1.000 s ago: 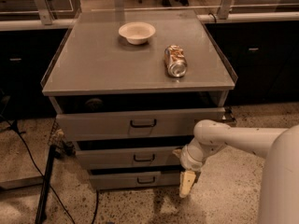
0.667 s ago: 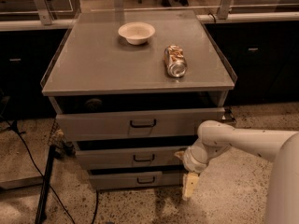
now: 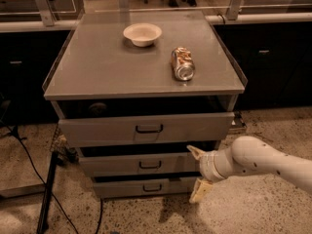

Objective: Open middle drawer

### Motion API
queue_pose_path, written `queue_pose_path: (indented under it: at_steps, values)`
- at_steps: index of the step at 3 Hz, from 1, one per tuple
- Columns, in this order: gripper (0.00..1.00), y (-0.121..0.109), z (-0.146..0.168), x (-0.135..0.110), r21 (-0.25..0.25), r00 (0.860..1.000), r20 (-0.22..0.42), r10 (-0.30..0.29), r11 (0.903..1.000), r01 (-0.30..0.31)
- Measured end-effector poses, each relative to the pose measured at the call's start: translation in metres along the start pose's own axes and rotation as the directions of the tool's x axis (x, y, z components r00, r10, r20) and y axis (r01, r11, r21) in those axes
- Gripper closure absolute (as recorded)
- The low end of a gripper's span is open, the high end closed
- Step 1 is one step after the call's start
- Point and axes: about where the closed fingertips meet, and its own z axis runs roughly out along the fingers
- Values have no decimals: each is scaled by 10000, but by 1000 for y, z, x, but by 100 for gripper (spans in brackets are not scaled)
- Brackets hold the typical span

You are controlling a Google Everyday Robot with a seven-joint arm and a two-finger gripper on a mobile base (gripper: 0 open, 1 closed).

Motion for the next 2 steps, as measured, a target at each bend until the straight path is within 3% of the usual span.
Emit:
queue_pose_path:
  at_steps: [1,2]
  values:
    - [0,-16,1,-7,970,9990,402,-180,9952,141]
    - [0,-24,11,-6,1230,9991,387,-188,9923,139]
